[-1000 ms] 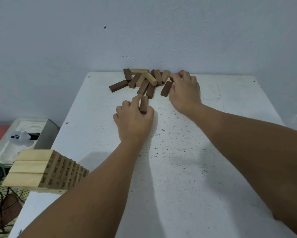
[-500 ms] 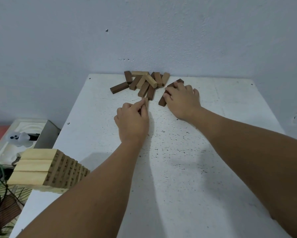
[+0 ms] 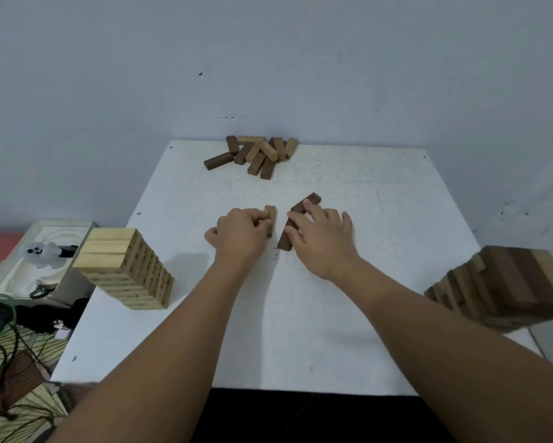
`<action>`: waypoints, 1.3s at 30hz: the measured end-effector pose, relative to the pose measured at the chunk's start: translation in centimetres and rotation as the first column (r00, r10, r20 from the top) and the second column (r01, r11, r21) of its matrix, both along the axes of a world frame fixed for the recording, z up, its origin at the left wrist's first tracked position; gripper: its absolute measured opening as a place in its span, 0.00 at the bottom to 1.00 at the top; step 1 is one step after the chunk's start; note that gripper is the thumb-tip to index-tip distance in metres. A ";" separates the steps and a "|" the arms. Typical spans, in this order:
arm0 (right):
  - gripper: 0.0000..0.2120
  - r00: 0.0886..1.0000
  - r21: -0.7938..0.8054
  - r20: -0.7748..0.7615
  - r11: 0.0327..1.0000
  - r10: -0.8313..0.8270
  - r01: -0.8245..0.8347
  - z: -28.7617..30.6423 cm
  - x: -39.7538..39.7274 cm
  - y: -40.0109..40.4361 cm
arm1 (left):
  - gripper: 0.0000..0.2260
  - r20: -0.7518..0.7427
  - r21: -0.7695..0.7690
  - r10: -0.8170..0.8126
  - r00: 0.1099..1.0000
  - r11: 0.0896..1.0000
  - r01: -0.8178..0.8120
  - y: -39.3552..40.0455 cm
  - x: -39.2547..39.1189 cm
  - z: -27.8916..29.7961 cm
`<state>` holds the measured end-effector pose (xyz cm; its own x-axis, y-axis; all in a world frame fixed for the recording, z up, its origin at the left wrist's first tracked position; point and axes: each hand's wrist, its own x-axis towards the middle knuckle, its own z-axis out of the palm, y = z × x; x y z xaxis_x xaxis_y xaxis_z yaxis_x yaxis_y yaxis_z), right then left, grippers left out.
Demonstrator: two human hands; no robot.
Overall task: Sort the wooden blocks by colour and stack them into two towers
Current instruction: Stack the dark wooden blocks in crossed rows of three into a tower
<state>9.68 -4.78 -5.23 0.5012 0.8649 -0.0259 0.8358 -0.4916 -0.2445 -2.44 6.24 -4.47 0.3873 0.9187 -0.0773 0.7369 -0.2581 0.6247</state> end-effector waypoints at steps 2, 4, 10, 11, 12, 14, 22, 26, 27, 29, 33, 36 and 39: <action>0.20 1.000 0.005 -0.013 1.000 0.001 -0.001 0.0 -1.1 -2.1 | 0.11 0.011 -0.012 -0.040 0.999 0.999 0.040 -1.8 -1.8 0.1; 0.20 0.999 0.008 -0.034 1.000 -0.001 0.002 0.0 -2.1 -4.1 | 0.10 0.023 -0.025 -0.080 0.997 0.996 0.080 -3.5 -3.6 0.3; 0.21 0.995 0.021 -0.095 1.000 0.002 0.000 0.0 -3.9 -8.8 | 0.07 0.089 -0.024 -0.167 0.982 0.985 0.170 -8.6 -6.9 0.7; 0.21 0.994 0.030 -0.109 1.000 0.002 0.002 0.1 -3.9 -9.2 | 0.10 0.109 -0.020 -0.177 0.978 0.983 0.180 -9.3 -7.1 0.6; 0.21 0.992 0.041 -0.125 0.999 -0.002 0.007 0.1 -3.9 -9.5 | 0.13 0.123 -0.017 -0.186 0.975 0.982 0.190 -9.9 -7.3 0.5; 0.22 0.989 0.064 -0.149 0.998 -0.009 0.019 0.4 -3.8 -10.1 | 0.20 0.124 -0.021 -0.197 0.972 0.979 0.201 -10.7 -7.3 0.3; 0.18 0.991 0.175 -0.131 0.983 -0.038 0.061 0.5 -2.2 -11.3 | 0.18 0.116 -0.002 -0.130 0.985 0.991 0.131 -12.0 -6.1 -0.8; 0.14 0.980 0.283 -0.196 0.956 -0.018 0.074 -0.4 -2.8 -12.5 | 0.14 0.172 -0.004 -0.122 0.978 0.992 0.124 -11.9 -6.4 -1.1; 0.14 0.975 0.294 -0.222 0.953 -0.003 0.070 -0.7 -3.1 -12.9 | 0.13 0.185 -0.008 -0.123 0.975 0.992 0.127 -11.8 -6.4 -1.2; 0.13 0.971 0.332 -0.235 0.942 0.042 0.040 -1.2 -3.6 -13.5 | 0.09 0.214 -0.011 -0.122 0.969 0.992 0.127 -11.7 -6.5 -1.4; 0.17 0.952 0.413 -0.286 0.910 0.109 0.019 -1.2 -3.5 -13.7 | 0.05 0.254 -0.022 -0.117 0.960 0.992 0.127 -11.6 -6.9 -1.6; 0.24 0.937 0.416 -0.333 0.908 0.105 0.046 -1.2 -2.8 -13.6 | 0.08 0.268 -0.024 -0.132 0.954 0.989 0.143 -11.6 -7.0 -1.6; 0.29 0.923 0.368 -0.379 0.926 0.062 0.089 -1.3 -2.1 -13.5 | 0.14 0.234 0.010 -0.172 0.957 0.985 0.174 -11.8 -7.0 -1.5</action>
